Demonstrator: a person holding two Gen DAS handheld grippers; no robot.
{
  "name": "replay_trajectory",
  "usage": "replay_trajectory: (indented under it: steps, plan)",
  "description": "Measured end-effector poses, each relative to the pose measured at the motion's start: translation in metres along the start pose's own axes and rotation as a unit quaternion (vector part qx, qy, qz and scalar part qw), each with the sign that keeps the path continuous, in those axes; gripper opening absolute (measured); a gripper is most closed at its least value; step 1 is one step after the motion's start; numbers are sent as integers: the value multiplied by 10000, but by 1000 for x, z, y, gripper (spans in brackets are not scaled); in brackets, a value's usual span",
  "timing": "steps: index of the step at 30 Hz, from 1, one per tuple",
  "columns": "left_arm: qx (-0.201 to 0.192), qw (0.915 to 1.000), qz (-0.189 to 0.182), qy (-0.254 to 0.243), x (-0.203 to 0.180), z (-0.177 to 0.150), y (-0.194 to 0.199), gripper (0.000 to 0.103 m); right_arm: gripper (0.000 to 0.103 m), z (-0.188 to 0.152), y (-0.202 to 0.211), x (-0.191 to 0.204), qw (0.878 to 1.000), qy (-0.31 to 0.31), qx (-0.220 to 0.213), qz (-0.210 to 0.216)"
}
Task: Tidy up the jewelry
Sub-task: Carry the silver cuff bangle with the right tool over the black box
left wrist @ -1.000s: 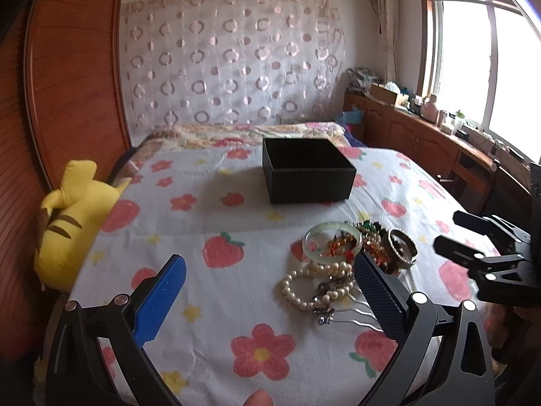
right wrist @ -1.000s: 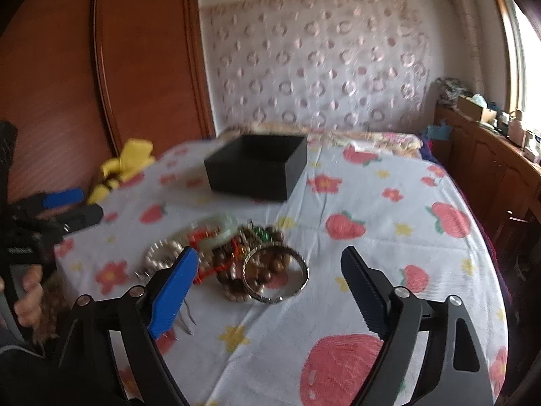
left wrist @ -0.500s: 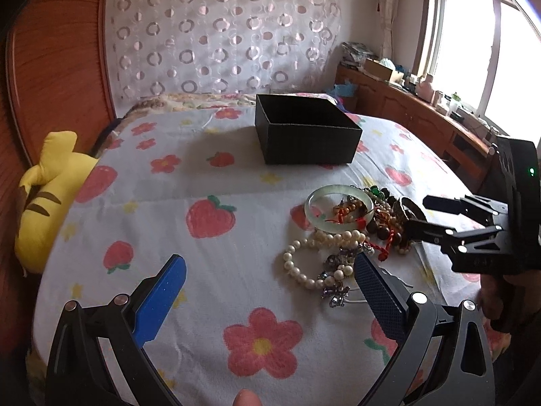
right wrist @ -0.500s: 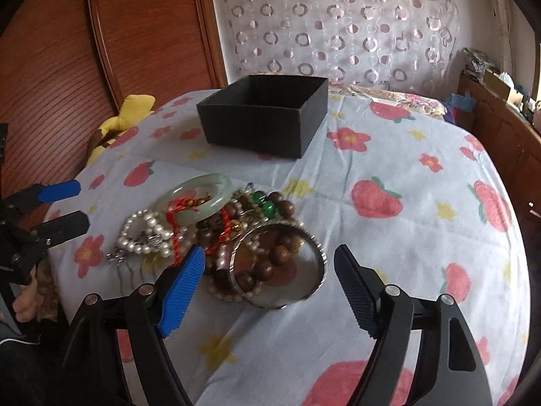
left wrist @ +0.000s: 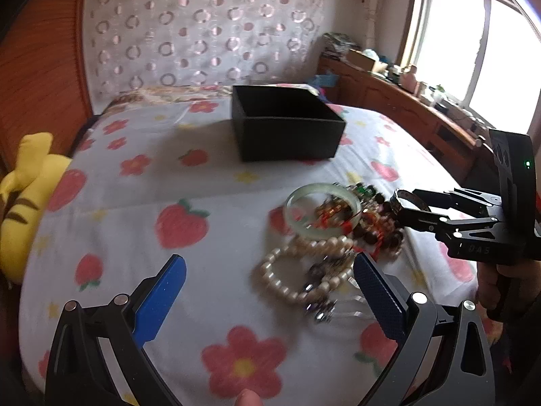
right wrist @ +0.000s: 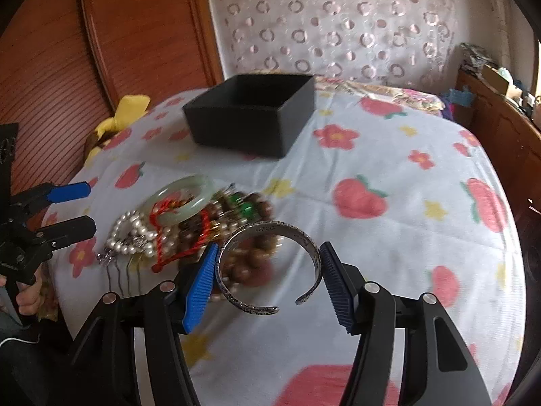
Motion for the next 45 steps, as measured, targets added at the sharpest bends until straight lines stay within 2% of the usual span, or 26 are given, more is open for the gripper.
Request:
replay_trajectory:
  steps: [4, 11, 15, 20, 23, 26, 32, 38, 45]
  plan:
    - [126, 9994, -321, -62, -15, 12, -12, 96, 63, -1, 6, -22, 9998, -97, -62, -147]
    - [380, 9971, -565, -327, -40, 19, -35, 94, 63, -8, 5, -38, 9995, -176, -33, -257]
    - [678, 9953, -585, -363, -46, 19, -53, 85, 63, -9, 4, -38, 9994, -183, -69, -269]
    - [897, 9935, -481, -515, -51, 18, -69, 85, 63, -10, 4, -37, 9994, -167, -82, -304]
    - [1067, 9920, -535, -402, -50, 15, -77, 85, 63, -10, 4, -36, 9993, -170, -96, -307]
    - [1049, 9924, -462, -452, -49, 16, -80, 84, 63, -10, 4, -36, 9993, -196, -117, -305]
    - [994, 9924, -426, -582, -51, 17, -82, 68, 63, -10, 5, -36, 9993, -200, -130, -297]
    - [929, 9925, -383, -693, -53, 20, -81, 68, 63, -10, 5, -37, 9993, -193, -125, -306]
    - [511, 9960, -428, -598, -51, 40, -58, 68, 63, -8, 7, -34, 9991, -98, -107, -389]
Point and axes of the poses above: each gripper's, at about its wrist camera, not at the fingertips, and y roughly against the way its jaws point, x to its left, z to its top, the point moved 9 cm from there along -y, roughly the way its jaws point, and after that the axes turned 13 degrees about y, right-handed, at the moved point
